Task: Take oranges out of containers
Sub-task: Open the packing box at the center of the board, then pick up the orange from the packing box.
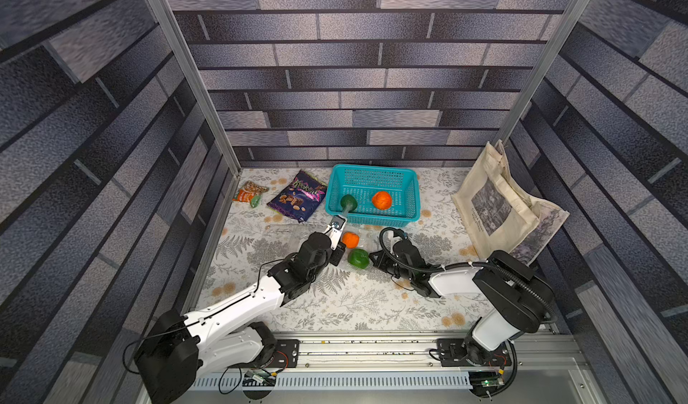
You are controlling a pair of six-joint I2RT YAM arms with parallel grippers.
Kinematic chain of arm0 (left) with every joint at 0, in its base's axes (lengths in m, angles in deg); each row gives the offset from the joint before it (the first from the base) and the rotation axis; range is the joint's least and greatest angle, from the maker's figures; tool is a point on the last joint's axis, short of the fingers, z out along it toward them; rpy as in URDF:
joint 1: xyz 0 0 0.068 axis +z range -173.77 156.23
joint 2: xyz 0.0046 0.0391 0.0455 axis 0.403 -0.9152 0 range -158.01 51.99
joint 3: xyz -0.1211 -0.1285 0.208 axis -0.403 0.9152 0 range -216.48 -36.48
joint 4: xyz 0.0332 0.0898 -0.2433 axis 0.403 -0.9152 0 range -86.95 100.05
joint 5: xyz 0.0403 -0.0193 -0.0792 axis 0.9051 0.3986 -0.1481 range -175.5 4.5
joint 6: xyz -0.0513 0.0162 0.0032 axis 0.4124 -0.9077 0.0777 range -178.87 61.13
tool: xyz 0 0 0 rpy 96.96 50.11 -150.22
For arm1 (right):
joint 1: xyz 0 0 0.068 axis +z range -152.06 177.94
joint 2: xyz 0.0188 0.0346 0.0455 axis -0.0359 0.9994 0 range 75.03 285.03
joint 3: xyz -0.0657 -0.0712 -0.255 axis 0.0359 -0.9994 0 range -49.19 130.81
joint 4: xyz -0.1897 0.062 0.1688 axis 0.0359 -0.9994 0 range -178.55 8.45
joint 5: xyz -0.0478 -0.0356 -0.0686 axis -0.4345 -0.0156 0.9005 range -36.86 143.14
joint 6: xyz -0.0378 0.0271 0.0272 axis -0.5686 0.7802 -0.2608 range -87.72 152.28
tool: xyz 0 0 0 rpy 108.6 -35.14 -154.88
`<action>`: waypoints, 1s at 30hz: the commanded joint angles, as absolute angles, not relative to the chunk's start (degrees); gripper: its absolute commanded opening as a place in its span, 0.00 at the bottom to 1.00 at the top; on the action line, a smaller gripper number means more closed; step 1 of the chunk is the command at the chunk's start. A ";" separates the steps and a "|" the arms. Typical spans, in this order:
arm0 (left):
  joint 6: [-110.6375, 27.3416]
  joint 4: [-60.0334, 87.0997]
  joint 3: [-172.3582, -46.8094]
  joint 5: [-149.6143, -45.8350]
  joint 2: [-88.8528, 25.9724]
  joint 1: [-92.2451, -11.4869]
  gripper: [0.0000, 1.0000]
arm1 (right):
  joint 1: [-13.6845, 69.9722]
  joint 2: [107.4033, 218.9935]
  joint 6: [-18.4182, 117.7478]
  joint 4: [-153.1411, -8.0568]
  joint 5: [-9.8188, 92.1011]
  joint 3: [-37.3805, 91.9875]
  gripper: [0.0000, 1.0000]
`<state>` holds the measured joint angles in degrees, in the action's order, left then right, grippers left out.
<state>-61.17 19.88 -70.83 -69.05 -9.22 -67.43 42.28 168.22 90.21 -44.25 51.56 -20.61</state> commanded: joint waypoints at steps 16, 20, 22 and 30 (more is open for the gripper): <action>-50.11 19.69 -63.64 -70.14 -2.02 -64.35 1.00 | 42.59 153.92 80.34 -69.21 56.49 -16.86 0.31; -51.02 15.74 -64.20 -69.49 2.43 -63.60 1.00 | 42.52 150.15 78.11 -75.89 58.40 -16.13 0.44; -52.16 13.57 -64.92 -69.00 4.38 -63.15 1.00 | 42.67 148.28 75.33 -80.52 60.02 -14.33 0.45; -52.83 9.54 -66.41 -71.96 4.90 -59.44 1.00 | 44.14 155.91 60.18 -94.47 58.03 4.00 0.51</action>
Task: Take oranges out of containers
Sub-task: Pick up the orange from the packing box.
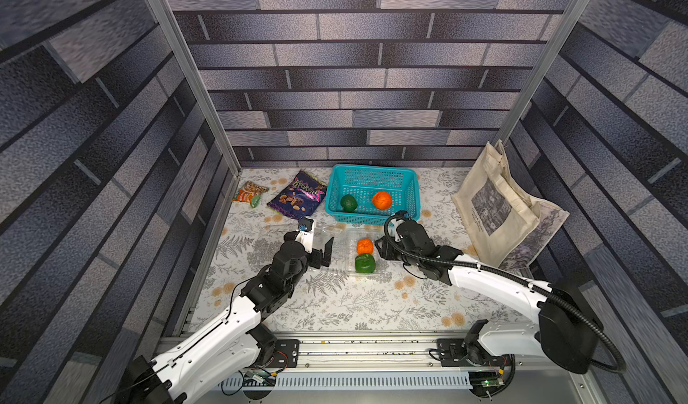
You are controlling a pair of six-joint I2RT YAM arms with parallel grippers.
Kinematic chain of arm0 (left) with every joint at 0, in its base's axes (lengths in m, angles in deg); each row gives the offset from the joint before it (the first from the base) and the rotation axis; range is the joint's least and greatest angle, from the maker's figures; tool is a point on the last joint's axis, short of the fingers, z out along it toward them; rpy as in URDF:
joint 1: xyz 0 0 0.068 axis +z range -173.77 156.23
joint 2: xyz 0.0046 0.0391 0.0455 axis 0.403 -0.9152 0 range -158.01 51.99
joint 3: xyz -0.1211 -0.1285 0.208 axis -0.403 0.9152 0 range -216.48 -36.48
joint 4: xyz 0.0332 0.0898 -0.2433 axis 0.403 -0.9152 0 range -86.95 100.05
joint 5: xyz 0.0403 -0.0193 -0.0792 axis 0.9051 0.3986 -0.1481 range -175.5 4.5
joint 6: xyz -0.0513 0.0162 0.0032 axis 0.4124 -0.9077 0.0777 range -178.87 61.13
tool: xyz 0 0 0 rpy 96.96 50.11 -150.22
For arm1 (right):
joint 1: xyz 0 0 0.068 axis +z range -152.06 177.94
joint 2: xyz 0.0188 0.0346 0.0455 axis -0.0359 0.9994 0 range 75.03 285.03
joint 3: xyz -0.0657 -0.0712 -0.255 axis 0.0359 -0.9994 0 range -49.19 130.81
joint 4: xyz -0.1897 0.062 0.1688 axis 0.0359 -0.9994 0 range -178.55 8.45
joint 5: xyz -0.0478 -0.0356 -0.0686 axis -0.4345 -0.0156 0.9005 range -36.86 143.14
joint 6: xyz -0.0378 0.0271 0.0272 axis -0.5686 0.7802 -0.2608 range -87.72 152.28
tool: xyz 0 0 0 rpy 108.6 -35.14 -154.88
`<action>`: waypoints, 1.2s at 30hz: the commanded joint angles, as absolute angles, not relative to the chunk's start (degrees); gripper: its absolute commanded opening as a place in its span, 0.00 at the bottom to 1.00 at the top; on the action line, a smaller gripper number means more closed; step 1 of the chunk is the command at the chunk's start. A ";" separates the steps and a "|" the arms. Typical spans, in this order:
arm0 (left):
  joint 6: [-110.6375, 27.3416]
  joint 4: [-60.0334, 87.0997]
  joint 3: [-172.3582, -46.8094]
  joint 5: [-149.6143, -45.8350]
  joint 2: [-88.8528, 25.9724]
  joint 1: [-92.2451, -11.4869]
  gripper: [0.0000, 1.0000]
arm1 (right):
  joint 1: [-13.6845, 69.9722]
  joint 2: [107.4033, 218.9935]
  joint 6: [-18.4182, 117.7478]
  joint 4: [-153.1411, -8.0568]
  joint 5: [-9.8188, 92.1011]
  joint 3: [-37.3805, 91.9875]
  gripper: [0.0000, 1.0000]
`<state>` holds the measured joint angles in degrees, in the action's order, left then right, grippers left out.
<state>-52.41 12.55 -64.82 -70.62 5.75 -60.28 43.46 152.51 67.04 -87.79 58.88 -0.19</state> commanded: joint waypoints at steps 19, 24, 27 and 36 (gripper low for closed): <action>-49.99 9.88 -63.56 -76.14 5.28 -57.25 1.00 | 46.02 174.27 58.26 -99.48 56.80 16.53 0.88; -49.99 9.54 -63.55 -76.49 5.98 -56.99 1.00 | 46.19 178.21 57.99 -99.21 57.79 17.84 0.88; -49.89 9.28 -63.38 -76.47 6.56 -56.86 1.00 | 46.45 179.03 57.86 -99.22 59.31 18.12 0.86; -49.38 9.31 -63.02 -77.06 7.24 -56.57 1.00 | 46.63 180.84 57.47 -98.22 60.69 18.36 0.69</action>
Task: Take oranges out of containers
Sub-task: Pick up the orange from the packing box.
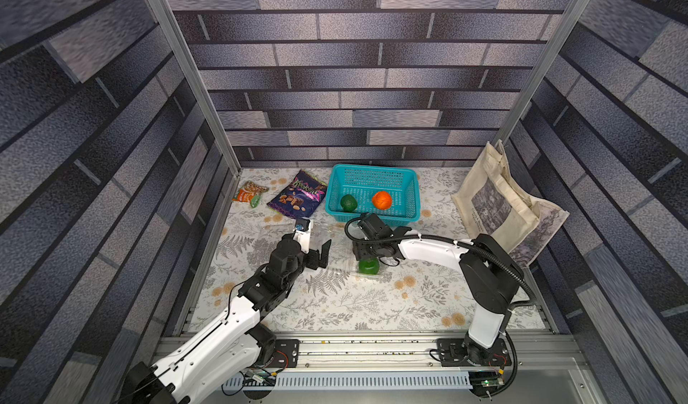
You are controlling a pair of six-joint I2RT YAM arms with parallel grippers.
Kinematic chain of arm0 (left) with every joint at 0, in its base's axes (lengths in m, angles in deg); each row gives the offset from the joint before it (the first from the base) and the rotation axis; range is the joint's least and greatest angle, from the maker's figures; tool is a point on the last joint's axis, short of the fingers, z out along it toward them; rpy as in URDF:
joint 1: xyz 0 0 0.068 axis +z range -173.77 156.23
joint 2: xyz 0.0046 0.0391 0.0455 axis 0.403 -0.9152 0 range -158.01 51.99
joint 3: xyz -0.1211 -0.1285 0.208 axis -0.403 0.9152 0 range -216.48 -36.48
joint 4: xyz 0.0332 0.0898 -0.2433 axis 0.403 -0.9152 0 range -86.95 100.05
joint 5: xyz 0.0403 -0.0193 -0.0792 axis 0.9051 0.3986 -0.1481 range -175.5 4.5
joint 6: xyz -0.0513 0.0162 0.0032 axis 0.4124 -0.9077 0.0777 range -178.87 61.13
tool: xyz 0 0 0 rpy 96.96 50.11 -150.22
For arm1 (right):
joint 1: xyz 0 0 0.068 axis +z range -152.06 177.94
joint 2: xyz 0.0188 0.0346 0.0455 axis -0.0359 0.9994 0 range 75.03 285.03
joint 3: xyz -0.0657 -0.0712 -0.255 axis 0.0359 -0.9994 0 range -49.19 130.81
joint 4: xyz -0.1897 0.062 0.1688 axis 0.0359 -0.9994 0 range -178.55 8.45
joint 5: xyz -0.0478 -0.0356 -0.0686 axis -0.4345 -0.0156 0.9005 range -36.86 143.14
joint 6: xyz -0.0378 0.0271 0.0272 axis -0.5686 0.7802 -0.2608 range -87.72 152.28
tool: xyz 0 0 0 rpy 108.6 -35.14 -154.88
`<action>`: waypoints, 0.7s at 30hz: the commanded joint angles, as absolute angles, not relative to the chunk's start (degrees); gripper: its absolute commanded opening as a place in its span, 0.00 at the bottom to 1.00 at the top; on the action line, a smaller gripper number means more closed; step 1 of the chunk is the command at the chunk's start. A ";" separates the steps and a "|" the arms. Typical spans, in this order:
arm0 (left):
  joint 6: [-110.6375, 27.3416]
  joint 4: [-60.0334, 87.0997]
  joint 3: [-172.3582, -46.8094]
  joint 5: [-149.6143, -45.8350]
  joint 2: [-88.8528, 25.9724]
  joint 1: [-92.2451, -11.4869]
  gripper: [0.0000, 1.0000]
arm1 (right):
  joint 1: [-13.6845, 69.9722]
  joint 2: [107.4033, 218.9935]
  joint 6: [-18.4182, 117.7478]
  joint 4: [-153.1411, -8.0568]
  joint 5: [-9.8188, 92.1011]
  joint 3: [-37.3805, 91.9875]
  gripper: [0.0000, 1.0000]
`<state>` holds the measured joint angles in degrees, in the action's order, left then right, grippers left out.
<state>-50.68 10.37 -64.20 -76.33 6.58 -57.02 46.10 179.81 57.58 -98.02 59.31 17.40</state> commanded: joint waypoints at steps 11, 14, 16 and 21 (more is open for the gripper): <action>-49.01 9.08 -62.76 -77.32 7.62 -56.53 1.00 | 46.70 176.46 57.25 -97.27 61.19 16.21 0.39; -48.94 9.26 -62.78 -77.50 7.40 -56.39 1.00 | 46.72 172.86 56.66 -98.26 62.04 16.12 0.37; -48.94 9.43 -62.76 -77.58 7.22 -56.46 1.00 | 46.68 170.48 55.99 -99.23 62.45 16.36 0.36; -48.85 9.45 -62.77 -77.59 7.24 -56.43 1.00 | 46.72 164.71 54.54 -101.04 63.46 17.23 0.36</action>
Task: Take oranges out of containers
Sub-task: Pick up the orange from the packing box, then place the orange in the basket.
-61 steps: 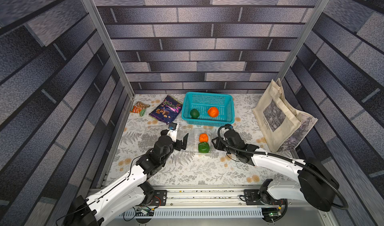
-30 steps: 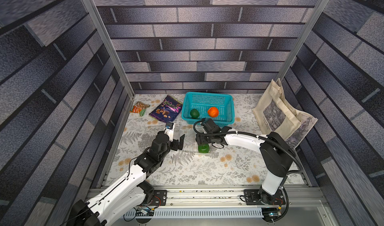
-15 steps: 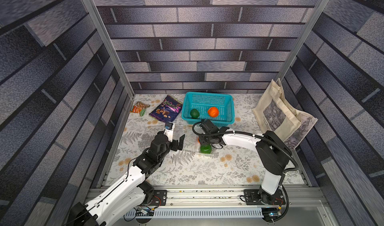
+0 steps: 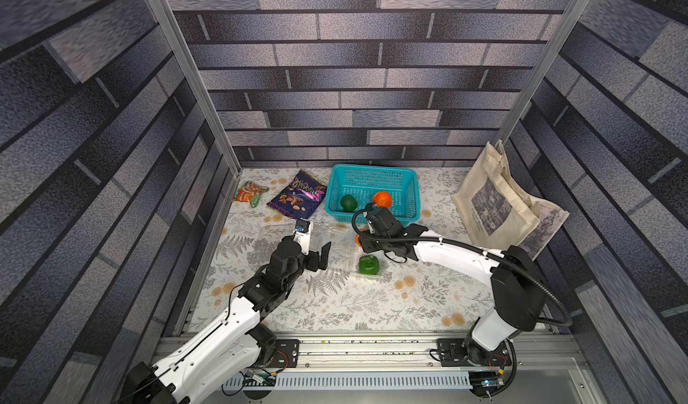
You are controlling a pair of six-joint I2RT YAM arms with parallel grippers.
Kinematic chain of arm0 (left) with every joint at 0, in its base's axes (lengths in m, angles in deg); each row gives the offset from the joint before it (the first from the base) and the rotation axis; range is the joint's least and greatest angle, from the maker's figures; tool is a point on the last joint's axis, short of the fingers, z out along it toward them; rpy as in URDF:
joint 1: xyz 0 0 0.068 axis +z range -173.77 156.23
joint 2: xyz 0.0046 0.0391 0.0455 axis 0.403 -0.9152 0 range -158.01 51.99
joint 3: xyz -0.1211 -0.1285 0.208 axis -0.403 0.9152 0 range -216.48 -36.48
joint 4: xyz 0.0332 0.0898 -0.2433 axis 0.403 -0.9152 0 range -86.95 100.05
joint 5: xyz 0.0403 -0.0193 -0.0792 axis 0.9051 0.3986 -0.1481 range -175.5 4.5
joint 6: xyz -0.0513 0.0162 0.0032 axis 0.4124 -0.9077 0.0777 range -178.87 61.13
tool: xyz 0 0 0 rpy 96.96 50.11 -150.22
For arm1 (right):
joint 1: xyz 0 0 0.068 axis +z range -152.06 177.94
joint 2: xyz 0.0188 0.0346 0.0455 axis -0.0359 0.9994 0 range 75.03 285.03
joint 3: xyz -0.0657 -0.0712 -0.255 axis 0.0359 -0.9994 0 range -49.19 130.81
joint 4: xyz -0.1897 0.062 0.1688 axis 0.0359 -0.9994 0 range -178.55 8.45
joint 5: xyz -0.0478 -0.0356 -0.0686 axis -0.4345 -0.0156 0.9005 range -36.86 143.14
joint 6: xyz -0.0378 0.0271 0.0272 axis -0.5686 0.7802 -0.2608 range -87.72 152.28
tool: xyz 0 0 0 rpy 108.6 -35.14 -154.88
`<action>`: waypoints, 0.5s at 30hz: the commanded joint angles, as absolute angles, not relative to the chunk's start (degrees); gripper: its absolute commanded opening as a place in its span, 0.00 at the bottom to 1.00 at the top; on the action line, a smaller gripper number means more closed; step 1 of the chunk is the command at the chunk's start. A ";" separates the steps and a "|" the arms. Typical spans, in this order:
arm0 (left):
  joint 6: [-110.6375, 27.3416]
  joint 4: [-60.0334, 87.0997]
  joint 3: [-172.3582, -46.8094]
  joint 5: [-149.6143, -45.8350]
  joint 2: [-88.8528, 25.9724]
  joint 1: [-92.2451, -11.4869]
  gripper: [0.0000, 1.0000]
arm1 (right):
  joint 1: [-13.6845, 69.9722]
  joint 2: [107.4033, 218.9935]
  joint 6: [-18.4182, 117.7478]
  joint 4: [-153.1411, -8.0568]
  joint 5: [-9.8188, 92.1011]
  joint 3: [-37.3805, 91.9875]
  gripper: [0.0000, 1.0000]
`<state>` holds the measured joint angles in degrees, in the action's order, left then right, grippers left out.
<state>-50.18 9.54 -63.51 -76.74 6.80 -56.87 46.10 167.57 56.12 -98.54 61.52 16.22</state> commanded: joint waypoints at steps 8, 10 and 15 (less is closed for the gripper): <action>-48.59 10.14 -62.49 -78.20 6.48 -56.42 1.00 | 40.68 169.08 46.37 -100.08 63.35 27.02 0.36; -48.31 10.30 -62.49 -78.26 6.52 -56.46 1.00 | 38.74 172.25 44.73 -99.25 62.46 30.78 0.36; -47.02 11.45 -61.65 -78.44 7.15 -56.71 1.00 | 35.52 179.91 41.26 -99.42 61.95 40.21 0.37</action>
<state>-48.89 9.91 -62.92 -77.79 6.78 -56.67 36.90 176.96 44.86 -99.31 62.42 35.96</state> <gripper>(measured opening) 0.999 0.463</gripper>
